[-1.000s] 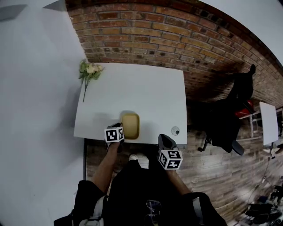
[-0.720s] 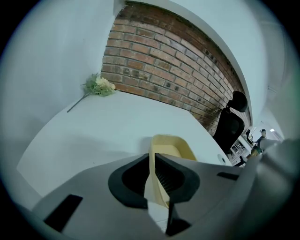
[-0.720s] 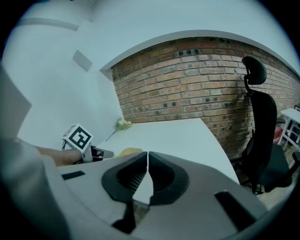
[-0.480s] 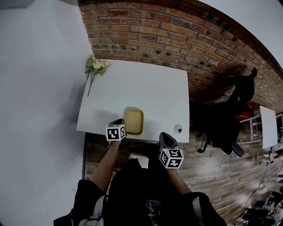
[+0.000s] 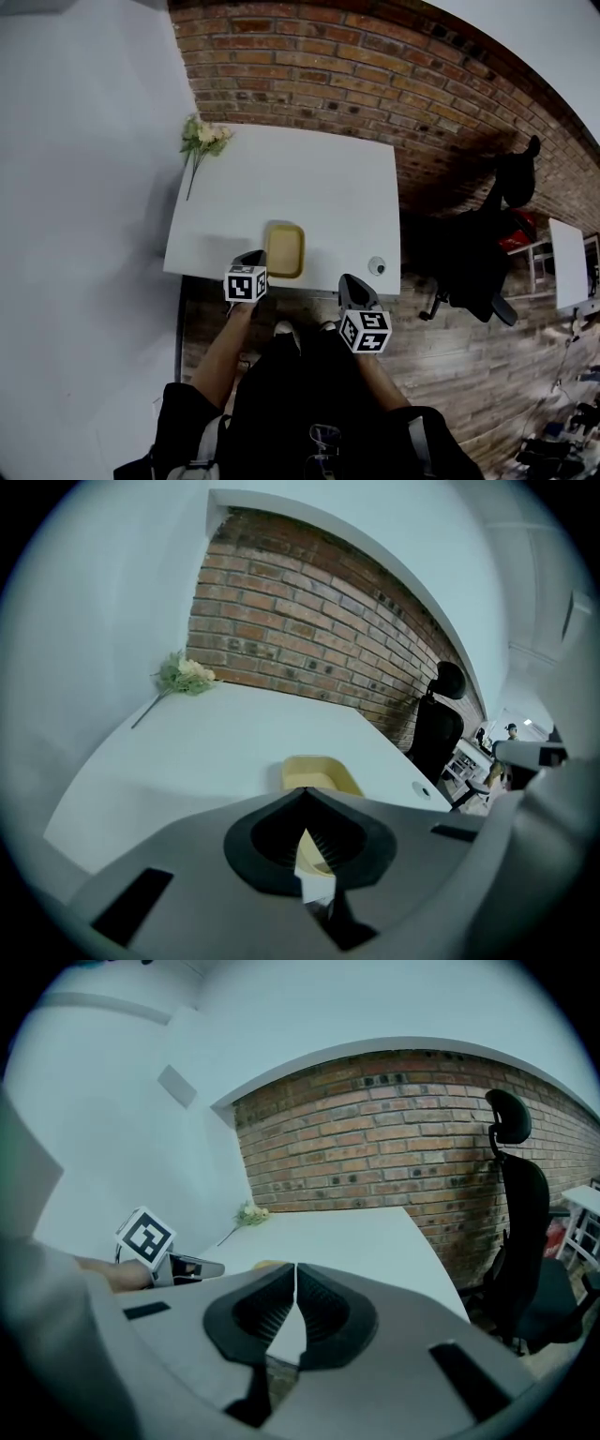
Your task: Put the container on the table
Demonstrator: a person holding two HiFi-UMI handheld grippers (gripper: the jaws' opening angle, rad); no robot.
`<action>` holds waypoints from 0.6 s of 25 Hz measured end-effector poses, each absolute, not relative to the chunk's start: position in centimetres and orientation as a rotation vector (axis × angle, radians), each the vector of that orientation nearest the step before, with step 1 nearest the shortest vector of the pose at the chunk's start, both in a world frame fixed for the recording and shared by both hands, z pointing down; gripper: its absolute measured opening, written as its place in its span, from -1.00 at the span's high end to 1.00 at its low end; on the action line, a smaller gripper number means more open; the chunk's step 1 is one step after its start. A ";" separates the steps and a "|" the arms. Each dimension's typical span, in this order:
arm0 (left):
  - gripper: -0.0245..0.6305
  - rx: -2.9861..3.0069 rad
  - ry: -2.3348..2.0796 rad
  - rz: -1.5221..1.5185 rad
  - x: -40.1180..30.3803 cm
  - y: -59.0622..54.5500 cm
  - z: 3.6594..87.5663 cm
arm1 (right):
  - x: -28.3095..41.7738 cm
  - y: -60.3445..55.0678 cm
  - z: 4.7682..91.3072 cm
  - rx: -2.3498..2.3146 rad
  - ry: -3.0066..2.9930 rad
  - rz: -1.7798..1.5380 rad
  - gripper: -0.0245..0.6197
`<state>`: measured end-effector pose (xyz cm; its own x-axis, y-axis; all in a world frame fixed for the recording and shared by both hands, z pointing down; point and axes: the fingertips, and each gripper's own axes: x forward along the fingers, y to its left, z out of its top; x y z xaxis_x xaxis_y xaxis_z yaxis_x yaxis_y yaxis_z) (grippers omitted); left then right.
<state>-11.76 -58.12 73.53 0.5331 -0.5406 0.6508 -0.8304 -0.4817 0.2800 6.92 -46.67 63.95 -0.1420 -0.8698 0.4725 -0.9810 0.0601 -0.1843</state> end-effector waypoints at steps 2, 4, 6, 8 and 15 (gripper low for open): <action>0.88 2.220 -1.116 0.649 -11.5 -57.7 72.7 | 6.9 -46.5 63.7 1.869 -2.115 0.677 0.85; 0.88 2.249 -1.132 0.640 -11.3 -57.4 71.8 | 6.7 -46.3 63.4 1.845 -2.140 0.665 0.85; 0.88 2.279 -1.149 0.627 -11.0 -56.9 70.8 | 6.5 -46.0 63.1 1.818 -2.169 0.645 0.85; 0.88 2.303 -1.153 0.614 -10.7 -56.2 69.8 | 6.3 -45.7 62.8 1.793 -2.188 0.620 0.85; 0.88 2.368 -1.190 0.602 -10.0 -52.8 66.4 | 5.9 -43.9 61.5 1.713 -2.249 0.562 0.85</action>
<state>-9.97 -52.85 66.35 0.5398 -0.6379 0.5492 -0.8203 -0.5452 0.1729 5.86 -43.87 61.51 -0.2723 -0.8618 0.4281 -0.9618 0.2309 -0.1470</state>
